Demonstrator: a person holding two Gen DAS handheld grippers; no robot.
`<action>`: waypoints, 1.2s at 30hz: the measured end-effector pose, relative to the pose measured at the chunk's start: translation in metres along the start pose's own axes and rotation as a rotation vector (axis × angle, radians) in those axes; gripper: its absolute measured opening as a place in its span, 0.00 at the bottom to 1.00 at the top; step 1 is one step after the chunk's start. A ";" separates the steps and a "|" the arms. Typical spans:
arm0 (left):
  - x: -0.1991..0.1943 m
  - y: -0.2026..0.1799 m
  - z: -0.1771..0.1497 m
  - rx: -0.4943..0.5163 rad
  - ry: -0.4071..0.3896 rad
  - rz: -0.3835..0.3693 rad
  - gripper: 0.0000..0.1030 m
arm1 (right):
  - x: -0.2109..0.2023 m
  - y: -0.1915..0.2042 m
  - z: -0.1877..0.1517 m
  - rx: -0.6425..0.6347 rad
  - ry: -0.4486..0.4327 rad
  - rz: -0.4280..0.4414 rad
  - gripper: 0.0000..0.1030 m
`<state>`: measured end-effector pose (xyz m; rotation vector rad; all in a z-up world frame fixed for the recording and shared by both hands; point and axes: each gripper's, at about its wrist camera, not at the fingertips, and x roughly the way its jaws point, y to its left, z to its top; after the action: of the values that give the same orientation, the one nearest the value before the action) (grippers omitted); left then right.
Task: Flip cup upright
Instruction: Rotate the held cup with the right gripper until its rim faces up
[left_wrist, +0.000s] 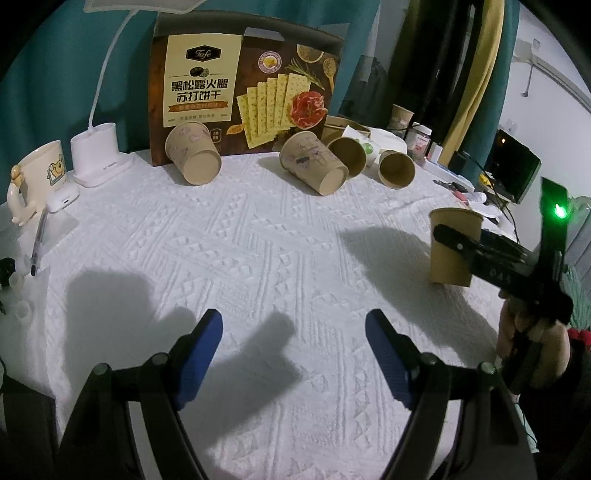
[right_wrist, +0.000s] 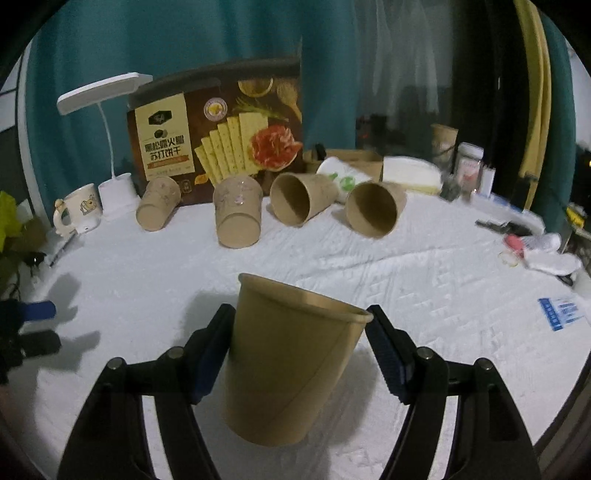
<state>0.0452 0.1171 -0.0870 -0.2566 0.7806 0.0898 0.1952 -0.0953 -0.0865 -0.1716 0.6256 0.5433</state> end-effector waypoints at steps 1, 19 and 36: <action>0.001 0.000 0.000 -0.002 0.002 0.001 0.77 | -0.003 -0.001 -0.003 -0.009 -0.009 0.003 0.67; 0.010 -0.028 0.002 0.046 0.030 -0.015 0.77 | -0.039 0.021 -0.040 -0.153 -0.052 -0.022 0.68; 0.018 -0.050 -0.011 0.044 0.076 -0.065 0.77 | -0.057 0.007 -0.070 -0.069 0.028 -0.024 0.69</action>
<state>0.0590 0.0660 -0.0975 -0.2448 0.8477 0.0012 0.1171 -0.1354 -0.1085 -0.2519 0.6311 0.5403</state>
